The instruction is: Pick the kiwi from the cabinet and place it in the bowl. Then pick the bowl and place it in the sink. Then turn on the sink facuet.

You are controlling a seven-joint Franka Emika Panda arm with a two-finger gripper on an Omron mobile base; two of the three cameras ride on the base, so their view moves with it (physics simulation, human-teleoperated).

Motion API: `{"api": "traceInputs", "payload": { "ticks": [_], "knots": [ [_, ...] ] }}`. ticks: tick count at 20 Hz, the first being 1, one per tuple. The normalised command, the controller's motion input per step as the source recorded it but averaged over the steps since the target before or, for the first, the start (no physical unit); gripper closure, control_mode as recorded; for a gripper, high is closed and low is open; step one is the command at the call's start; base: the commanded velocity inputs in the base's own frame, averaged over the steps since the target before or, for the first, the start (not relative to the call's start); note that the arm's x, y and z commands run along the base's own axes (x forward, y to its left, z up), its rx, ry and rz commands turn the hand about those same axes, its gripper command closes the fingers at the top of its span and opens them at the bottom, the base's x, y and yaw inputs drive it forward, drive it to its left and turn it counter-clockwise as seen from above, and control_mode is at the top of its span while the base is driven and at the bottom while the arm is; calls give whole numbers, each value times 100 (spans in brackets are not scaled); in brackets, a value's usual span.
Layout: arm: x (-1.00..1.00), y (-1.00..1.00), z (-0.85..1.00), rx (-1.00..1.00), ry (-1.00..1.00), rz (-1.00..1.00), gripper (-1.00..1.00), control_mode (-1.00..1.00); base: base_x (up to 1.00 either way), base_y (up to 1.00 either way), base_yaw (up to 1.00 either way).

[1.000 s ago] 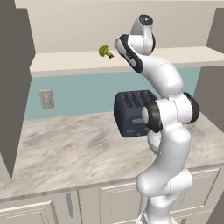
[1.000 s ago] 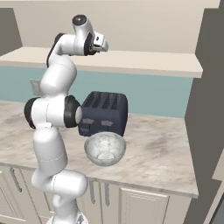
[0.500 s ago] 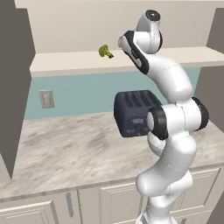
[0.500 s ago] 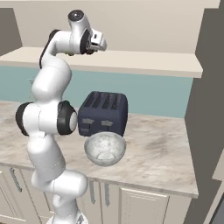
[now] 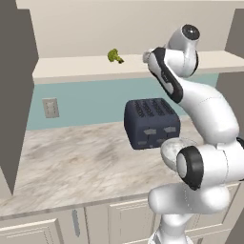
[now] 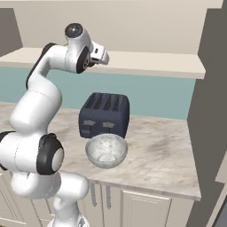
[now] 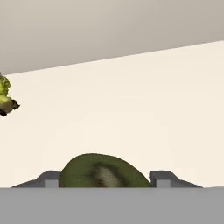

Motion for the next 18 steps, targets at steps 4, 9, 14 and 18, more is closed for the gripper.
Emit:
{"api": "traceInputs", "payload": {
  "ticks": [4, 9, 14, 18],
  "knots": [
    [-100, -56, -21, 1, 2, -6, 100, -100, 0, 0, 0],
    [-100, -56, -57, 0, 20, -10, 100, -100, 0, 0, 0],
    [-96, -38, -98, -3, 35, -10, 100, -100, 0, 0, 0],
    [-32, -31, -100, -8, 38, -5, 100, -100, 0, 0, 0]
  ]
}}
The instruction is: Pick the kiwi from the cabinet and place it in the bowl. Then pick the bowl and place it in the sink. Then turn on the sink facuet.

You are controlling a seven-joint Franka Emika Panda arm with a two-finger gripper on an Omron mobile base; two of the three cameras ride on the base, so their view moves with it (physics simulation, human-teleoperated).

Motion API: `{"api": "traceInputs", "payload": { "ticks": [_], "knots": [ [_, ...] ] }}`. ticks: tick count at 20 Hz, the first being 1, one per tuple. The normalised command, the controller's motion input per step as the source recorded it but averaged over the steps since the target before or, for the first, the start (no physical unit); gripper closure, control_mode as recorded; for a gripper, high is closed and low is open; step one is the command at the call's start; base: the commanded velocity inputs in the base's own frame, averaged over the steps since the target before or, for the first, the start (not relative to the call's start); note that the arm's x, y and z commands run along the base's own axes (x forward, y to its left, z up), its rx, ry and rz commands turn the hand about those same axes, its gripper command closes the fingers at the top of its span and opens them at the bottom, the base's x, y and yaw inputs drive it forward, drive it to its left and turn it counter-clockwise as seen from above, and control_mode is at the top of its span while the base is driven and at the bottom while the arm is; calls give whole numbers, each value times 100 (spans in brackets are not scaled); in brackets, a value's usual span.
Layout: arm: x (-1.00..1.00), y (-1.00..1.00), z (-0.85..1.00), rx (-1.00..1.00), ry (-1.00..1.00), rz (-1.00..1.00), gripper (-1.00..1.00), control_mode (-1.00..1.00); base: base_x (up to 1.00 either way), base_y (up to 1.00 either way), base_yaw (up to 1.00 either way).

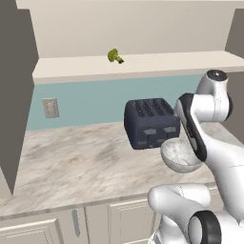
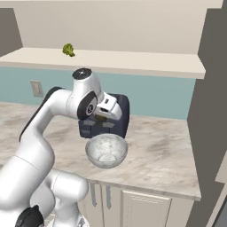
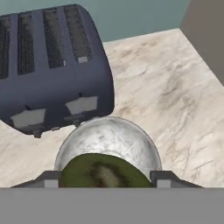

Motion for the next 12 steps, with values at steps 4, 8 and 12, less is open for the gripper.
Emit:
{"api": "traceInputs", "payload": {
  "ticks": [4, 8, 12],
  "knots": [
    [6, -1, -100, -3, 34, 0, 100, -100, 0, 0, 0],
    [17, 0, -100, 0, 23, 0, 100, -100, 0, 0, 0],
    [19, 0, -100, 0, 18, 0, 100, -100, 0, 0, 0]
  ]
}}
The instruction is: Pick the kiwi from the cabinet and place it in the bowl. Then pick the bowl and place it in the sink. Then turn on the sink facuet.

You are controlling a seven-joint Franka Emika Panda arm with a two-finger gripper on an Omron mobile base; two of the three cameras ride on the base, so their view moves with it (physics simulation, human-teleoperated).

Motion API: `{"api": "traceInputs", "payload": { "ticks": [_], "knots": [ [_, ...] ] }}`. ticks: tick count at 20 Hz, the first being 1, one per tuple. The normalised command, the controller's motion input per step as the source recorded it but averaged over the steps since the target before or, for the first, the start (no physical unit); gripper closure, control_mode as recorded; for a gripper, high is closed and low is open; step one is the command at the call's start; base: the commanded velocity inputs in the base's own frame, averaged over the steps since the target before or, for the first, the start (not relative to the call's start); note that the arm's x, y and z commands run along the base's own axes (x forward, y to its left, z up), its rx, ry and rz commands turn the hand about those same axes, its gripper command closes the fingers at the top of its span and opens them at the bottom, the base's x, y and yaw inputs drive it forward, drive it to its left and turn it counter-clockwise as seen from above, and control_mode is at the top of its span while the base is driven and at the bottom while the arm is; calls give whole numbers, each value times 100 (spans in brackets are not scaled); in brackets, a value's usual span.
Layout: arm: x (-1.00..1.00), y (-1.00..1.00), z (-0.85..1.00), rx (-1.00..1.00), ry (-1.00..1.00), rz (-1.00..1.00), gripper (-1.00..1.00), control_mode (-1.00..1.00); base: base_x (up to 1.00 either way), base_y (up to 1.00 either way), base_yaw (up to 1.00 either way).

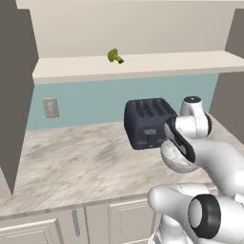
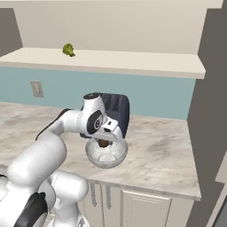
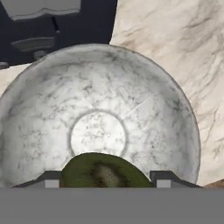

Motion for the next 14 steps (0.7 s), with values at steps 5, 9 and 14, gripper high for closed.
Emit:
{"api": "traceInputs", "payload": {
  "ticks": [5, 9, 14],
  "knots": [
    [17, -11, -71, 1, 5, 0, 100, -100, 0, 0, 0],
    [5, -18, -43, 5, 0, 0, 100, -100, 0, 0, 0],
    [14, -17, -32, 7, 0, 0, 100, -100, 0, 0, 0]
  ]
}}
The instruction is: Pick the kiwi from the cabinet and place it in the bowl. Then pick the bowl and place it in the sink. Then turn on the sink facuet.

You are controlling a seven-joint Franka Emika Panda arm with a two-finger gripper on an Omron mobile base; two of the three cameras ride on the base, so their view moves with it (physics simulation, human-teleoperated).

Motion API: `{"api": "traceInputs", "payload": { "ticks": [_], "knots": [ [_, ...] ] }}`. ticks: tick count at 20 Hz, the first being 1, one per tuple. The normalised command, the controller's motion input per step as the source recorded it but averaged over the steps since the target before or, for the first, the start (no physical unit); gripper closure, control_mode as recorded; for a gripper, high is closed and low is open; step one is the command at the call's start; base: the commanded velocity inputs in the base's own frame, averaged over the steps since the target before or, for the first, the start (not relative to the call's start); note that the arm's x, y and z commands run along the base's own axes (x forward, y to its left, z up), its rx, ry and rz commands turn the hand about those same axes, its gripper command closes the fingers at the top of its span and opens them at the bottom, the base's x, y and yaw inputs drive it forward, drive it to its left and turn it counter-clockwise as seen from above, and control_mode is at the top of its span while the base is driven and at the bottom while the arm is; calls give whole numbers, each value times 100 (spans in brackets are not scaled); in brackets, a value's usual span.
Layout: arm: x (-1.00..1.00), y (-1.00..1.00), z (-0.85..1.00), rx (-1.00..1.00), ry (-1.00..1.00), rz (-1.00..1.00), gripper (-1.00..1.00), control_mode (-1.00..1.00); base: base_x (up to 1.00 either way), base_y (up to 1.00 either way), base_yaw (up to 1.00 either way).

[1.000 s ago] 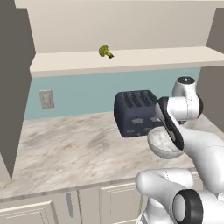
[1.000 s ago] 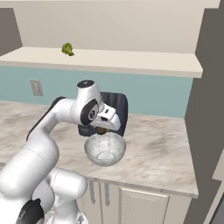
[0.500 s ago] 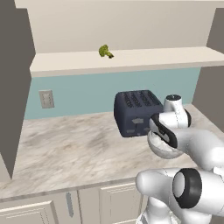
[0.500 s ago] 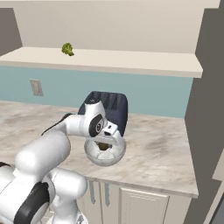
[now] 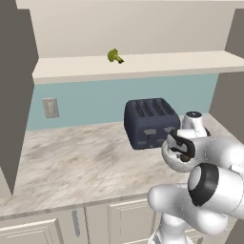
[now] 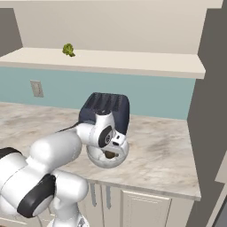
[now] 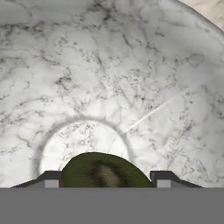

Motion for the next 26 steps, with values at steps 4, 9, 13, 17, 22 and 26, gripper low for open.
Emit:
{"api": "traceInputs", "payload": {
  "ticks": [4, 9, 13, 17, 22, 26],
  "knots": [
    [7, -2, -13, 3, -1, 0, -100, -100, 0, 0, 0],
    [-2, 3, 7, 0, -3, 4, -100, -100, 0, 0, 0],
    [-21, 27, 41, 0, -10, 5, -100, -100, 0, 0, 0],
    [-39, 42, 54, -6, -12, 4, -100, -100, 0, 0, 0],
    [-71, 45, 32, -11, -18, 6, -100, -100, 0, 0, 0],
    [-82, 51, -10, -14, -9, 17, -100, -100, 0, 0, 0]
  ]
}}
